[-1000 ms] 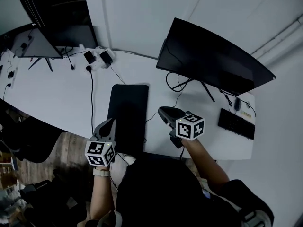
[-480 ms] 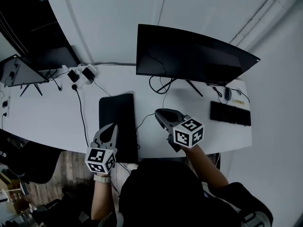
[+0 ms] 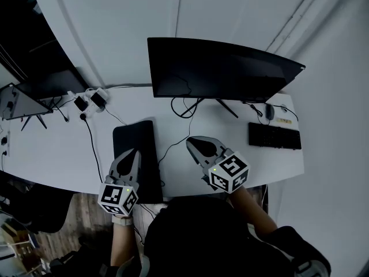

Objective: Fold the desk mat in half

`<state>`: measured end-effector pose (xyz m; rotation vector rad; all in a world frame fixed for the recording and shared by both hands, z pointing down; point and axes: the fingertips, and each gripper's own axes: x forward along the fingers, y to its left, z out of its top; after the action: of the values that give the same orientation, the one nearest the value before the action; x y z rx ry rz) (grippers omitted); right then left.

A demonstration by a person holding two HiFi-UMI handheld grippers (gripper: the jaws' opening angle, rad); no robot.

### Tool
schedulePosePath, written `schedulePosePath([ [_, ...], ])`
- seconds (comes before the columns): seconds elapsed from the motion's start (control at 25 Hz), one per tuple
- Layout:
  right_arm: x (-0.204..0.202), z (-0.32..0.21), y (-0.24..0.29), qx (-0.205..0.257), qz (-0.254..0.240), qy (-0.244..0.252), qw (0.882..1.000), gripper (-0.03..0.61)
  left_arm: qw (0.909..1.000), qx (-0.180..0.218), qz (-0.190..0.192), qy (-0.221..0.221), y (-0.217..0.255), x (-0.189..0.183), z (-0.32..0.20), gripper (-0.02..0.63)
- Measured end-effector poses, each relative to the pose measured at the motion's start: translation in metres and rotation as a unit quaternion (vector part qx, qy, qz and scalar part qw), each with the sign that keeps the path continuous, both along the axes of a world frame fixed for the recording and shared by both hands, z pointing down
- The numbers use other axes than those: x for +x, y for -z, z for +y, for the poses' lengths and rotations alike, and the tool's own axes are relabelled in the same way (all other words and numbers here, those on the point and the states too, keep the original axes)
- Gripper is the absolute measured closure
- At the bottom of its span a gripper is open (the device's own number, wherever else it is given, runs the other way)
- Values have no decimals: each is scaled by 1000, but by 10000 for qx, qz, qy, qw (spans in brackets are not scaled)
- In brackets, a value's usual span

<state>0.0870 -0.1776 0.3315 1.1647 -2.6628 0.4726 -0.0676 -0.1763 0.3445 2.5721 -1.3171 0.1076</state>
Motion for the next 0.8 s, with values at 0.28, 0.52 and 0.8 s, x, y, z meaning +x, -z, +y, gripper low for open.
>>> schedulePosePath([
  [0.28,13,3,16,295,147,-49,9994,557,9980,524,-357,-24,23,15,0,604],
  [0.52,17,4,27,442,158,-38,9989,557,9951,741,-619,-201,40,32,8,606],
  [0.8,11,11,23,434,198,79,9988,557,9965,621,-456,-319,44,38,11,606],
])
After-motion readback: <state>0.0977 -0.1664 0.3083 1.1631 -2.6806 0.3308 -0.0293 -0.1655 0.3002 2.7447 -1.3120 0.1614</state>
